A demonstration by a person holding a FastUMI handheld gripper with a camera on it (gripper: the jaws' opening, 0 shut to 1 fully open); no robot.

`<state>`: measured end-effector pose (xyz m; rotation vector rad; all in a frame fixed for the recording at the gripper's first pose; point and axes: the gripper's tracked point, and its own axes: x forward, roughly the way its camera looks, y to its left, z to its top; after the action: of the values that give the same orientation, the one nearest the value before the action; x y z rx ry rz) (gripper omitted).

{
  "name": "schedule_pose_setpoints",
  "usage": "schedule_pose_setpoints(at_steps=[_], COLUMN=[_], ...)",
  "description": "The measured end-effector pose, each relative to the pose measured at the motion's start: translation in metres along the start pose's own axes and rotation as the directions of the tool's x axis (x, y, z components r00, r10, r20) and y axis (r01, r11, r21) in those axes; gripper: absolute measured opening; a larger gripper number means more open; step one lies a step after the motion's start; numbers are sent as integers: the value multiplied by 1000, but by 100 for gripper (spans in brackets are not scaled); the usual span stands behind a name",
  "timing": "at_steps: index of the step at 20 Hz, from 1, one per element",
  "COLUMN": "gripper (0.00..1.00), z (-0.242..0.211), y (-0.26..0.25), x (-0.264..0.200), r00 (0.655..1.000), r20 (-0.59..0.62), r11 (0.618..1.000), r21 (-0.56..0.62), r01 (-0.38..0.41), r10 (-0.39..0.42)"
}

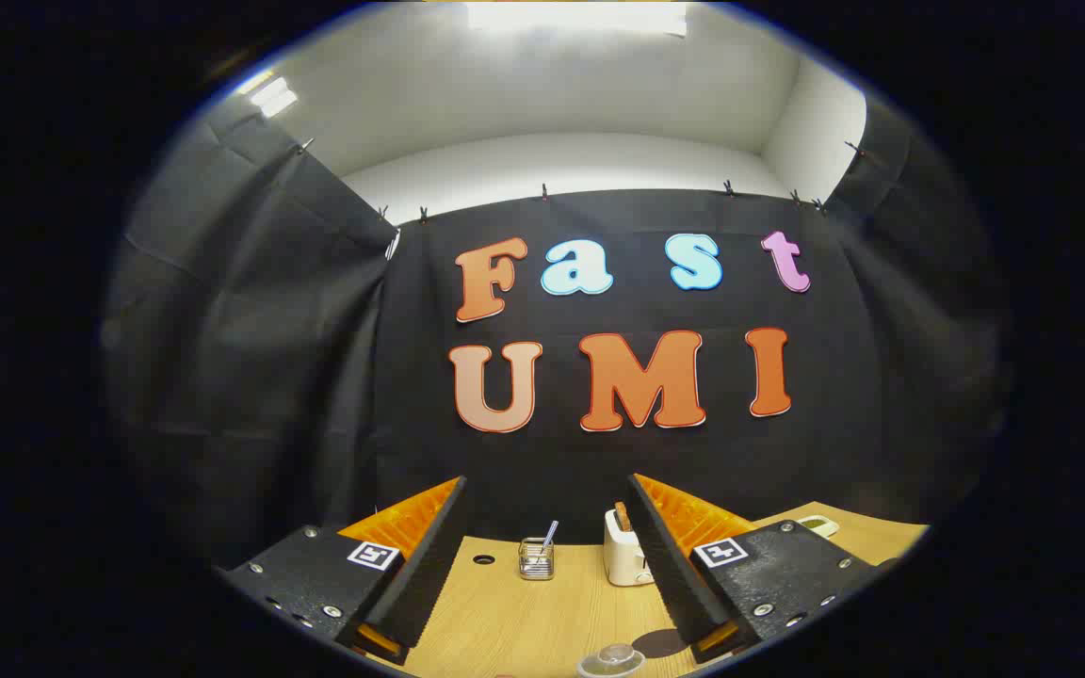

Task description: Take the bottle from table, then pour the juice into the cup, finally place the bottle on the coaster

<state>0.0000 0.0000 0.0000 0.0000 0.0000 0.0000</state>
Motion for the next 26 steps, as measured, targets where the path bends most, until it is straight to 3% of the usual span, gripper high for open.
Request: schedule_pose_setpoints(at_steps=[11,14,19,26], gripper=[98,98,98,98], z=[-30,-21,-12,-28], y=[-8,-27,-41,-34], x=[-11,-33,-53,-50], r00=[994,985,971,969], r20=[-91,-86,-89,-141], r11=[998,988,975,979], r21=[-1,11,10,-7], r01=[64,153,224,206], r10=[-64,-152,-222,-205])
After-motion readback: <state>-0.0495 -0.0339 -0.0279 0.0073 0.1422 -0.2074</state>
